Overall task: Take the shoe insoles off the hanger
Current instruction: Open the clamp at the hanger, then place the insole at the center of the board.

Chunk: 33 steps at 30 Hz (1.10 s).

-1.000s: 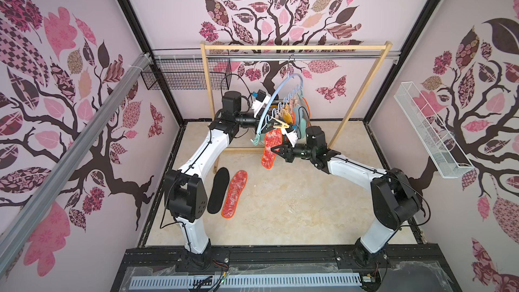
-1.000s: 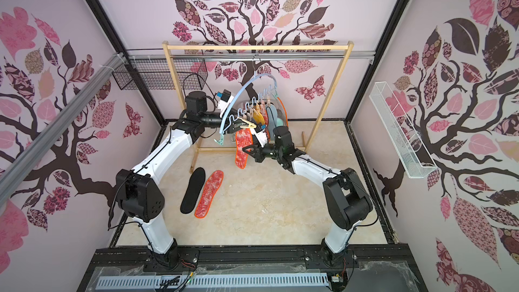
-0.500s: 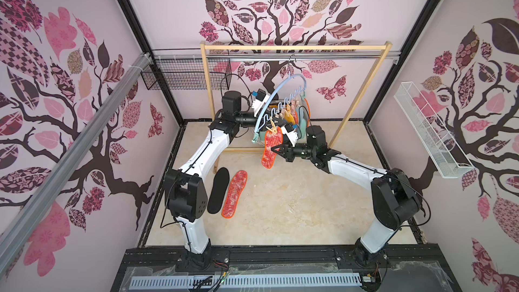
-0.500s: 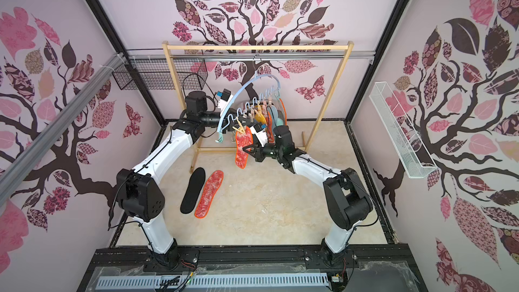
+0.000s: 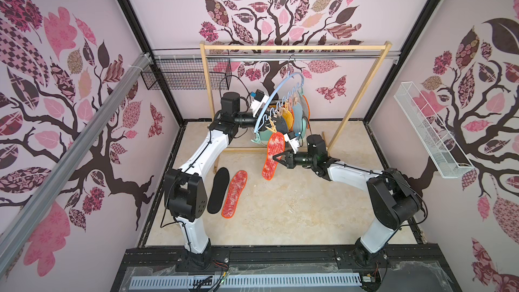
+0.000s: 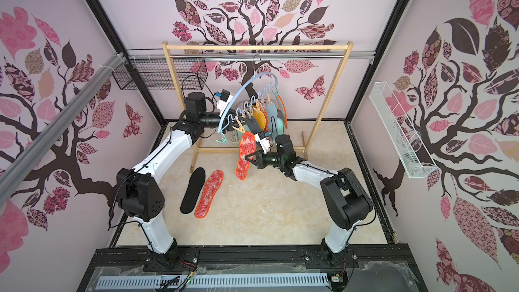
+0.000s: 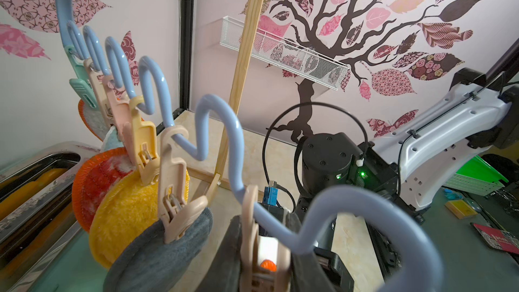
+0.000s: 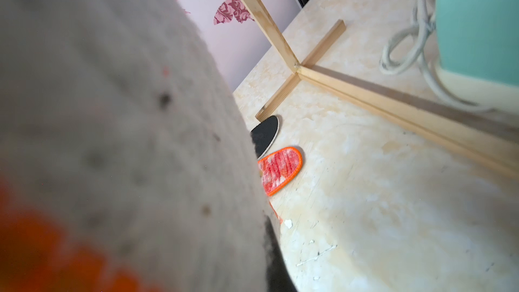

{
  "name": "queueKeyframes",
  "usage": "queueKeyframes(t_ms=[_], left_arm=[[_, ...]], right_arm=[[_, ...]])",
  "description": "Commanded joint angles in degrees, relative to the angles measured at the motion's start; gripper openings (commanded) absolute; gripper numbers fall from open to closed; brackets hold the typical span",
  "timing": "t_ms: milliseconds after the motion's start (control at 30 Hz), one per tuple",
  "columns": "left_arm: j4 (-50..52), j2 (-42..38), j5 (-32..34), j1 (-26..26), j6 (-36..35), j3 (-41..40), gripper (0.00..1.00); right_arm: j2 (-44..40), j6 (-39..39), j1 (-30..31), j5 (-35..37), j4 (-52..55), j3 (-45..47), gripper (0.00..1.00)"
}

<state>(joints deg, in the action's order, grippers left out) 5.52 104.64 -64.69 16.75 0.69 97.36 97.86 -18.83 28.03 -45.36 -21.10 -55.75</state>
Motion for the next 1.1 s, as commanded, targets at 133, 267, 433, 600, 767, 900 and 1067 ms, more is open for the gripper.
queueKeyframes(t_ms=[133,267,433,600,767,900,1067], left_arm=[[-2.3,-1.9,0.1,-0.9,1.5,-1.3,0.04],[-2.9,-2.2,0.2,-1.4,1.9,-1.6,0.04],[-3.6,-3.4,0.5,-1.5,1.9,-3.2,0.04],[-3.8,-4.2,0.5,-1.9,1.9,-3.5,0.04],[-5.3,-4.5,0.5,-2.0,2.8,-4.1,0.04],[-5.9,-4.0,0.3,-2.1,3.5,-4.2,0.04],[-6.0,-4.2,0.1,-2.1,3.5,-4.4,0.04]], right_arm=[[-0.5,-14.9,3.1,0.8,-2.0,4.8,0.00],[-1.5,-22.1,5.6,1.7,5.1,6.9,0.00],[-1.7,-22.7,11.0,3.0,13.9,7.8,0.00],[4.2,-25.9,14.7,4.5,15.7,3.6,0.00],[10.6,-31.0,15.8,6.7,14.7,-0.2,0.00],[15.1,-34.3,16.1,6.2,14.2,-3.3,0.00],[19.4,-34.6,16.9,5.8,16.2,-7.4,0.00]])
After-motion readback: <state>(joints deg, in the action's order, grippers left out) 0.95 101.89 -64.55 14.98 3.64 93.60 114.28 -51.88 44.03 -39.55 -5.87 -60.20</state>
